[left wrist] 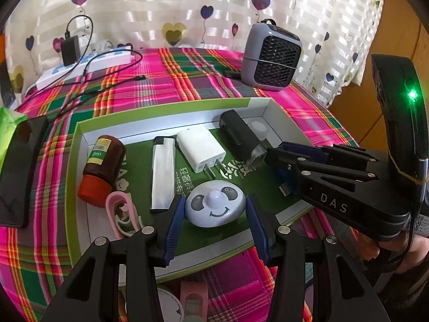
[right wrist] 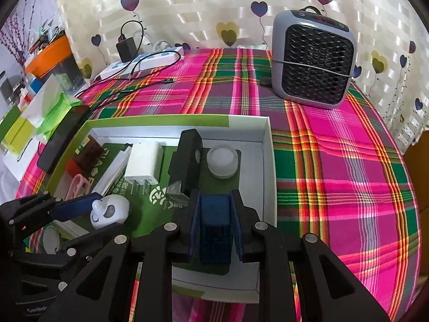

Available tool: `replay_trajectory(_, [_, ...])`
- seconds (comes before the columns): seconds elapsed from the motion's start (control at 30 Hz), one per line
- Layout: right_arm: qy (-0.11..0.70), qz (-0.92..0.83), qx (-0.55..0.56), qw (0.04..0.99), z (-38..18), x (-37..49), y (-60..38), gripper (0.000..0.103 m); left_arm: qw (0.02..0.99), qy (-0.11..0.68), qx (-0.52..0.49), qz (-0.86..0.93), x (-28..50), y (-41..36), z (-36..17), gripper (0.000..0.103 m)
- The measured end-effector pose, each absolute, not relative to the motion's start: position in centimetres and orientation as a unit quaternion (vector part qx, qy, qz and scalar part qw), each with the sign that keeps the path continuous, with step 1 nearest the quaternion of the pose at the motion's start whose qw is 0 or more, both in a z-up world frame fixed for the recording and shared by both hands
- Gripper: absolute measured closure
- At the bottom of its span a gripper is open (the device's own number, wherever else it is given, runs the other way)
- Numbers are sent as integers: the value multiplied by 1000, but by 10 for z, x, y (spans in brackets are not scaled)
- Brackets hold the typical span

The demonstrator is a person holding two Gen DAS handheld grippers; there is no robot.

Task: Organize rigid objects
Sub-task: 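Lower the blue case into the box and open the right gripper while the left holds the koala object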

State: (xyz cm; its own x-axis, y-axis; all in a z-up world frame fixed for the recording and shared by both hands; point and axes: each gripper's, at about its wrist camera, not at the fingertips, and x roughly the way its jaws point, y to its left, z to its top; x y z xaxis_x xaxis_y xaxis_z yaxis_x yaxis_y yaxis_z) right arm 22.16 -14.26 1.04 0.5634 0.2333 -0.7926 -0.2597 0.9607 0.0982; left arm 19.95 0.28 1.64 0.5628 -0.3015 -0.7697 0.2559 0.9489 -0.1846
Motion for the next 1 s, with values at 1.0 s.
replay_trajectory(1.0, [448, 132, -13, 884, 9, 225, -141, 79, 881, 449, -30, -145, 204, 3, 13, 57])
